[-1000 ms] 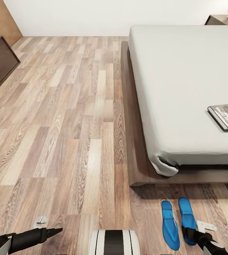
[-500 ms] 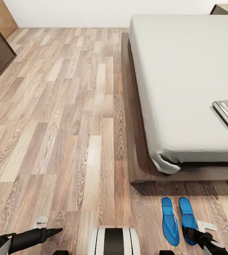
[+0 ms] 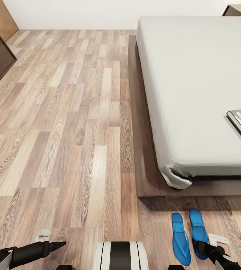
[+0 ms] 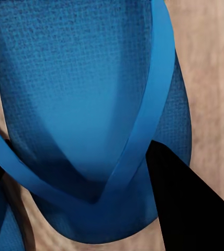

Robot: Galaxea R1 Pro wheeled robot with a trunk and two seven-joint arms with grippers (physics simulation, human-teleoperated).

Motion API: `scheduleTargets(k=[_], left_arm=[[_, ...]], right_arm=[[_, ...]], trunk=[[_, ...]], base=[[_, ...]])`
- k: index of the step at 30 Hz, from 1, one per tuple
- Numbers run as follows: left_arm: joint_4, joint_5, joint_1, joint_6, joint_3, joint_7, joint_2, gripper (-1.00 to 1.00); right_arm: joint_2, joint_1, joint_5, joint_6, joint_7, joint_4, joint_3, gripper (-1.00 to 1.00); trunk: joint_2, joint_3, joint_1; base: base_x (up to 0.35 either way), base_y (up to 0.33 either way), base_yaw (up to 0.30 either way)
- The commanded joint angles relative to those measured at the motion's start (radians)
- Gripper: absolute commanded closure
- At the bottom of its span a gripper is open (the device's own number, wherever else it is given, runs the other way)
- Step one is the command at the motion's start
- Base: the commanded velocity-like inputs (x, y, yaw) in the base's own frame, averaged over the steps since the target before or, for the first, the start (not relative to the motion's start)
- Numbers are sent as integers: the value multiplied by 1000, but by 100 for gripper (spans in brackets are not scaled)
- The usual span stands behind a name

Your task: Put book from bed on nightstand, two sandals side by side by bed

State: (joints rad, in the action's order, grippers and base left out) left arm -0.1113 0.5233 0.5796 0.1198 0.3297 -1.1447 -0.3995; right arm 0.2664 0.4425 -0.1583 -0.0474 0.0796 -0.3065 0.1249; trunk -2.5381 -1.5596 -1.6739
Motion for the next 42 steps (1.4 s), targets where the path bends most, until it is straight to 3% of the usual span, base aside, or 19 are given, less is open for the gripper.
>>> scheduleTargets(k=[1, 8, 20, 23, 42], left_arm=[[-1, 10, 0, 11, 8, -3, -1, -100], [-1, 10, 0, 11, 8, -3, 0, -100], [-1, 10, 0, 11, 8, -3, 0, -100], [-1, 10, 0, 11, 8, -3, 0, -100], [-1, 10, 0, 11, 8, -3, 0, -100]], right_arm=[[0, 1, -10, -3, 8, 1, 4, 100], [0, 1, -10, -3, 8, 1, 4, 100], [0, 1, -10, -3, 8, 1, 4, 100], [0, 0, -10, -3, 8, 1, 4, 100], [-1, 1, -10, -3, 8, 0, 4, 100]], trunk=[[0, -1, 0], [-1, -20, -2], [-1, -20, -2], [-2, -31, -3], [-2, -31, -3]], base=[[11, 0, 0], [2, 0, 0], [0, 0, 0], [0, 0, 0], [0, 0, 0]])
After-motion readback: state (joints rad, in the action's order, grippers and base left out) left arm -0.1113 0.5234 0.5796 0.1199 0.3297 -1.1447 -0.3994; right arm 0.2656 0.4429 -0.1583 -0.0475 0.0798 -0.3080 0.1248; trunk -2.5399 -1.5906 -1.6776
